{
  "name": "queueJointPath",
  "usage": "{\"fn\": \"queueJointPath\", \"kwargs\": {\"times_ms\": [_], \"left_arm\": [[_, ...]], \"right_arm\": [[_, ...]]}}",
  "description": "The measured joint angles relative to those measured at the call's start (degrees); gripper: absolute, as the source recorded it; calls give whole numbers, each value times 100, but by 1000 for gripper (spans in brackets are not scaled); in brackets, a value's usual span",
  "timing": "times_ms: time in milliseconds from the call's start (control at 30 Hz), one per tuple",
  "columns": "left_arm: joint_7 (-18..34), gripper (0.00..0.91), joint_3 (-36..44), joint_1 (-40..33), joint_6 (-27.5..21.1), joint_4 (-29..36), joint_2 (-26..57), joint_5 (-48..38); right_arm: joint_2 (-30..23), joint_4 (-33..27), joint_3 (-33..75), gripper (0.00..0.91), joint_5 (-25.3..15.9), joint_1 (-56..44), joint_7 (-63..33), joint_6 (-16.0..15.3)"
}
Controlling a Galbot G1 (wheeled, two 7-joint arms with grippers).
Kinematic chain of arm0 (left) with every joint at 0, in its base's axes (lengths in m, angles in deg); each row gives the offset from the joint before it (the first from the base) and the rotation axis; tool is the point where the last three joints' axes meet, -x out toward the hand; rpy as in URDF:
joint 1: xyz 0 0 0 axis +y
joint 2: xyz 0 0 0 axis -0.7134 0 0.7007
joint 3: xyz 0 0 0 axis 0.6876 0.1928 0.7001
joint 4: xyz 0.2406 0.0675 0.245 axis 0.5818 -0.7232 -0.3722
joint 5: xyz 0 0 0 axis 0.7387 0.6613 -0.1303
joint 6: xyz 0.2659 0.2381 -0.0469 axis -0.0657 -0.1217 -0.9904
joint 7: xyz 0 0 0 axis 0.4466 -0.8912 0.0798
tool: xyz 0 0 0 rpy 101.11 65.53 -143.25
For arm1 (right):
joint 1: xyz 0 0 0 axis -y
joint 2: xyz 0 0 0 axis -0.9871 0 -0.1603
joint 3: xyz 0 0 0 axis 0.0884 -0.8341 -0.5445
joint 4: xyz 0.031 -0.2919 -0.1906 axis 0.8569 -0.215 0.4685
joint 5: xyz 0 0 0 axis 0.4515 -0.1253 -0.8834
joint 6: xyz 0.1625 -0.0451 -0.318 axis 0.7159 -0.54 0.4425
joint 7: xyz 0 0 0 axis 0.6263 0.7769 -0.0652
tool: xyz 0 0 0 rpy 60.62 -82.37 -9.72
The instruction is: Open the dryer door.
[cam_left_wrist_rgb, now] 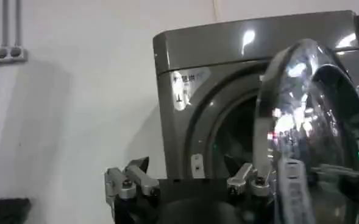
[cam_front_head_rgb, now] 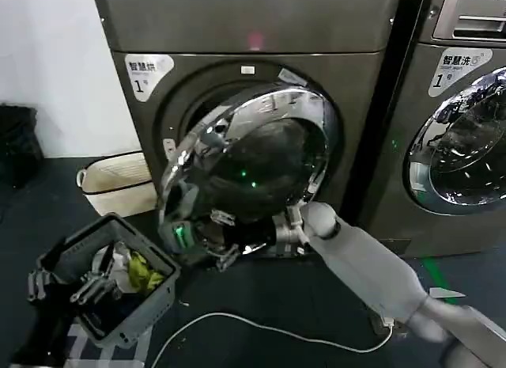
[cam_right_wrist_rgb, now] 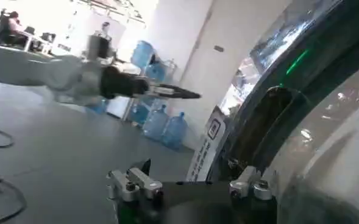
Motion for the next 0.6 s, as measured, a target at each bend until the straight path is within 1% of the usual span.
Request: {"fn": "queueJointPath", "kwargs": {"times_ms": [367, 600], "left_arm": [[-79, 907, 143, -491, -228, -332, 514, -167], [-91, 907, 472, -916, -428, -582, 838, -151]], "right_arm": [[625, 840, 535, 907, -24, -543, -63, -84], [982, 1164, 1088, 907, -37, -1029, -96, -91]]}}
